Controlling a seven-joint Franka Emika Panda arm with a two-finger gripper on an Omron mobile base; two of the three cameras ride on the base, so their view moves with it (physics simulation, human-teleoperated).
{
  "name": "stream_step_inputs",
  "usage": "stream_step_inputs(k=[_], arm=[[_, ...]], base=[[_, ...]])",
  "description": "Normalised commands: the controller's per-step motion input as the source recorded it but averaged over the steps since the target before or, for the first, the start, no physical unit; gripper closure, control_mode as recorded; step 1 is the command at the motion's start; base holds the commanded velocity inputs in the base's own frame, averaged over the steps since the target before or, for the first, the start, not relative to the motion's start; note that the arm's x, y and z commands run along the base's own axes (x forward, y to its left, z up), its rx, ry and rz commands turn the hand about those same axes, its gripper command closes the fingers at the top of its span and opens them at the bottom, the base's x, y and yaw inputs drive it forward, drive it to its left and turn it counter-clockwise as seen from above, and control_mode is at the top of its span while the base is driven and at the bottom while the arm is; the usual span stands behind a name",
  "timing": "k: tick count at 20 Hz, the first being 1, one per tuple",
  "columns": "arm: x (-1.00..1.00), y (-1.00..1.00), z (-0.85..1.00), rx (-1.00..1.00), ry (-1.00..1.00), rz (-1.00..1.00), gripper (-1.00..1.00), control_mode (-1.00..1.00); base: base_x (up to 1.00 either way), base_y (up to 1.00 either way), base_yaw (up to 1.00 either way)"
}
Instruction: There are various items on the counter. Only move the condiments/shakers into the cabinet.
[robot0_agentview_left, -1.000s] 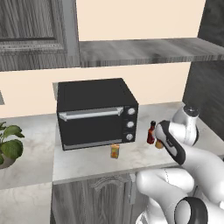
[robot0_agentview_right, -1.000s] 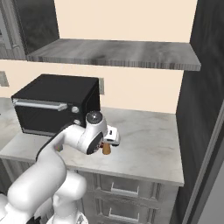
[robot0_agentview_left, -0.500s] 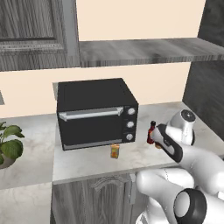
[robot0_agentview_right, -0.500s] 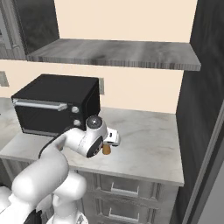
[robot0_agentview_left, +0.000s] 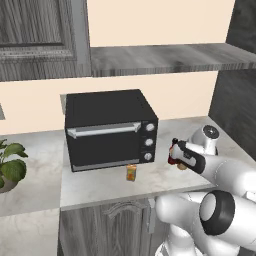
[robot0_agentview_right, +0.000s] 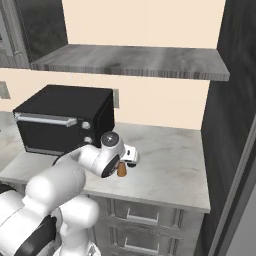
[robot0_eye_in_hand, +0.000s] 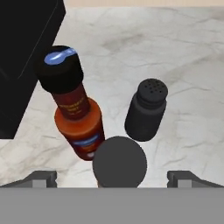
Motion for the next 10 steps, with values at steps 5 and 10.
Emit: stream_step_inputs(k=[5,10], arm=[[0.21,-0.04,-0.11,0.0,0.0,0.0,-1.0,-1.0],[0.01,-0.04,-0.19,0.0,0.0,0.0,-1.0,-1.0]], base=[[0.0,0.0,0.0],[0.0,0.0,0.0]])
